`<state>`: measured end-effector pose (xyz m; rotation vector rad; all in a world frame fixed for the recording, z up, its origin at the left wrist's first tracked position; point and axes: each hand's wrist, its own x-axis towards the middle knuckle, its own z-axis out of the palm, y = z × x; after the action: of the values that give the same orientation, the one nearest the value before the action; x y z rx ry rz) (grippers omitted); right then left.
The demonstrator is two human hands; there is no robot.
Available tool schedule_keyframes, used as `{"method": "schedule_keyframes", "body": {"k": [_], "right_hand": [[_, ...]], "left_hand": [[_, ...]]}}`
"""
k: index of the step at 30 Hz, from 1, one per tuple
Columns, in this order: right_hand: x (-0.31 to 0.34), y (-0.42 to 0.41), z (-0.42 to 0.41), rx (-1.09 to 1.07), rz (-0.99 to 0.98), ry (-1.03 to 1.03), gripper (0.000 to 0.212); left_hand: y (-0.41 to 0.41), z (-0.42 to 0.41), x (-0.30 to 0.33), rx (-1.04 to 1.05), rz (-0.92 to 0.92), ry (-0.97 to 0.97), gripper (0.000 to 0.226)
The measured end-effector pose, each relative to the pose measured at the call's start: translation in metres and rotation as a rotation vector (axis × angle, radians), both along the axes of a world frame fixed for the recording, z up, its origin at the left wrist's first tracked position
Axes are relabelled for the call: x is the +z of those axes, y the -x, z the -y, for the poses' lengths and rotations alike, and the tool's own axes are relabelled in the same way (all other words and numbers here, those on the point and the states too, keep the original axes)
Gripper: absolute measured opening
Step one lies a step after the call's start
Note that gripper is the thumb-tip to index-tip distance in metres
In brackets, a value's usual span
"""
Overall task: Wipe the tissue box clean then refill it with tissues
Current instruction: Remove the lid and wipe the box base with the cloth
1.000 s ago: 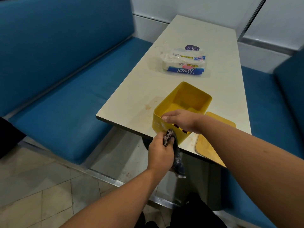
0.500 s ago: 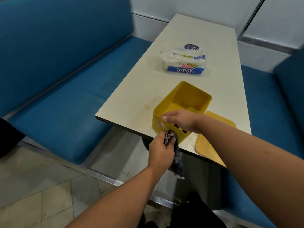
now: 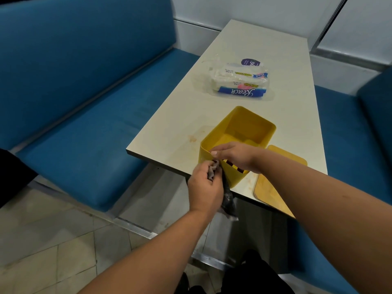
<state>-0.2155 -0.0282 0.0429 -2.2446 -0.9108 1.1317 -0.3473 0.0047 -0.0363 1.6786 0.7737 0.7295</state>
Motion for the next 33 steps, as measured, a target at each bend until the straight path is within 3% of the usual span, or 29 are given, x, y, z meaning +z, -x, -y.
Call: {"method": "schedule_keyframes", "body": {"k": [2, 7, 12, 16, 22, 26, 31, 33], "right_hand": [[0.000, 0.000, 0.001, -0.004, 0.003, -0.001, 0.043], [0.000, 0.000, -0.001, 0.010, 0.008, 0.001, 0.040], [0.001, 0.001, -0.001, 0.004, 0.004, -0.003, 0.042], [0.002, 0.002, 0.000, 0.026, 0.023, 0.015, 0.044], [0.004, 0.003, 0.000, 0.049, 0.051, 0.043, 0.048], [0.003, 0.003, 0.000, 0.046, 0.056, 0.041, 0.048], [0.003, 0.004, 0.000, 0.049, 0.047, 0.038, 0.048], [0.003, 0.003, -0.001, 0.053, 0.054, 0.036, 0.048]], "left_hand": [[0.003, 0.004, -0.002, -0.067, -0.027, -0.022, 0.012], [-0.001, -0.014, 0.002, 0.128, 0.057, 0.008, 0.007], [0.006, -0.001, 0.007, -0.088, 0.107, -0.103, 0.008], [-0.001, -0.024, 0.014, 0.202, 0.146, 0.075, 0.010], [-0.007, -0.051, 0.004, 0.198, -0.199, 0.171, 0.012], [-0.007, -0.050, 0.019, 0.177, -0.017, 0.205, 0.009], [-0.006, -0.053, 0.008, 0.134, -0.210, 0.212, 0.011], [-0.006, -0.052, 0.012, 0.145, -0.090, 0.219, 0.006]]}}
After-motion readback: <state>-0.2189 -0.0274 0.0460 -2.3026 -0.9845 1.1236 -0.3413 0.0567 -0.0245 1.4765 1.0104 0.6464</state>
